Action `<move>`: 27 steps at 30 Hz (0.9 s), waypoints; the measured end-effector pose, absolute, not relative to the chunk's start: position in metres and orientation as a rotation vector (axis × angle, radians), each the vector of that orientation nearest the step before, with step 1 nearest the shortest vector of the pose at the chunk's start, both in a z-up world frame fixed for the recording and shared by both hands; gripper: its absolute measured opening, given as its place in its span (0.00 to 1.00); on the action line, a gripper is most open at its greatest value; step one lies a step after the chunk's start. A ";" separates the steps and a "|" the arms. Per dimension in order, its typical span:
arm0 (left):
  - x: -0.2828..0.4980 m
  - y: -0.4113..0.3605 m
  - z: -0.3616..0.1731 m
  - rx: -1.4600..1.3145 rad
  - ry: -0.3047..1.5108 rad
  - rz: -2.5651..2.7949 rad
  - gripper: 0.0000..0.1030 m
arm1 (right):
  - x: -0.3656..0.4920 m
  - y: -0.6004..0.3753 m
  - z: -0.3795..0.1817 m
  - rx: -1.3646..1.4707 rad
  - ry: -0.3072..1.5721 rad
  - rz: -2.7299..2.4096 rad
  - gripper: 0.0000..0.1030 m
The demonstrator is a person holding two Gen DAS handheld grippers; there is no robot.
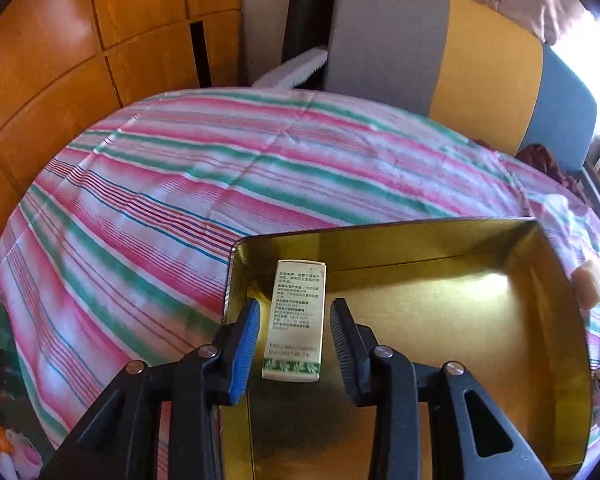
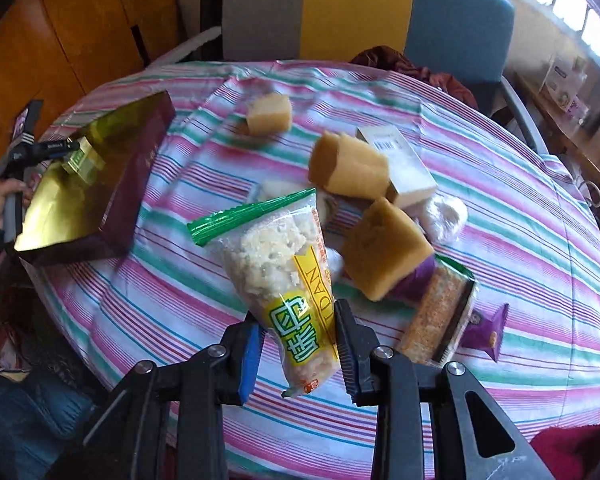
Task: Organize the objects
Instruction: 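Drop the medicine box into the gold tray while the right gripper grasps the snack bag, then carry the snack bag into the gold tray and release it with the right gripper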
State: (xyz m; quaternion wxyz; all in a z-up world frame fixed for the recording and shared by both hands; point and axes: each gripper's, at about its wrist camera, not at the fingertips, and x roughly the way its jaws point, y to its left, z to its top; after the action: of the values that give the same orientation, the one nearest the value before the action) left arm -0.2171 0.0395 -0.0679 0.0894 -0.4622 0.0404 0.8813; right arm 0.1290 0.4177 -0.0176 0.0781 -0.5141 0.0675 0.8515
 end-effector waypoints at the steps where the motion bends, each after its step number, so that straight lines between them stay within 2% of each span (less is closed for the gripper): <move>1: -0.210 0.037 -0.061 -1.344 0.112 2.636 0.35 | 0.125 0.414 -0.018 -1.535 0.208 2.562 0.33; 6: -0.167 0.028 -0.037 -1.233 0.081 2.658 0.35 | 0.101 0.388 -0.016 -1.524 0.230 2.644 0.33; 13: -0.121 0.027 -0.030 -1.191 0.073 2.631 0.35 | 0.076 0.347 -0.018 -1.544 0.202 2.738 0.33; 27: -0.054 0.025 -0.019 -1.133 0.080 2.624 0.35 | 0.059 0.308 -0.033 -1.573 0.349 2.807 0.33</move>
State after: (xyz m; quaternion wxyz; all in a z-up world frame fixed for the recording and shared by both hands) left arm -0.0537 0.0253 -0.0188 0.1405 -0.3923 0.0278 0.9086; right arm 0.0594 0.3079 -0.0333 -0.0478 -0.4855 0.1077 0.8663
